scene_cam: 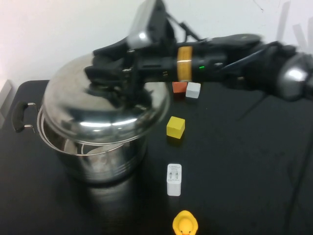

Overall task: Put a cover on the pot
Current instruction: Place the pot lid on the pot

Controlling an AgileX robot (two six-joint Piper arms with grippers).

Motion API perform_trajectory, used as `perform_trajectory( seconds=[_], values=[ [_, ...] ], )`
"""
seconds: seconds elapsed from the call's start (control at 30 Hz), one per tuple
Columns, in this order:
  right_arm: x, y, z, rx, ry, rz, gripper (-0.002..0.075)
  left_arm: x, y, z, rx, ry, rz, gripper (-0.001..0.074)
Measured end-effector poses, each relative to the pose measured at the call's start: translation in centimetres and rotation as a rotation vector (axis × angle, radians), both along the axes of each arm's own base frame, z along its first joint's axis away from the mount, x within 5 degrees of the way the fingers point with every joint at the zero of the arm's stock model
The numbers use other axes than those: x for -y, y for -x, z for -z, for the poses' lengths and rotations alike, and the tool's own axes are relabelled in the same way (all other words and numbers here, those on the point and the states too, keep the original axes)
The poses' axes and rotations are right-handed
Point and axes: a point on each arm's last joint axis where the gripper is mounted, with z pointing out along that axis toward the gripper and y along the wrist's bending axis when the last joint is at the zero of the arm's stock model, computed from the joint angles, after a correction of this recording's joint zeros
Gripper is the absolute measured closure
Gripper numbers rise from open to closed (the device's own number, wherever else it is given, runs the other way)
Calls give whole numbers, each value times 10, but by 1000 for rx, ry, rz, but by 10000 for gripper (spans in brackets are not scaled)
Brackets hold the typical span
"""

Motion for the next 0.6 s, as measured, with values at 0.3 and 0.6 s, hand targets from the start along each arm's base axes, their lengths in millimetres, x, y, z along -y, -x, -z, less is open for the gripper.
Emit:
perform_trajectory(
  seconds=[0.3,0.6],
  values=[
    [-42,-22,35,8,42,67,385,0,0,0,0,0,0,737],
    [-48,-33,53,-6,84,176,385,0,0,0,0,0,0,737]
  ],
)
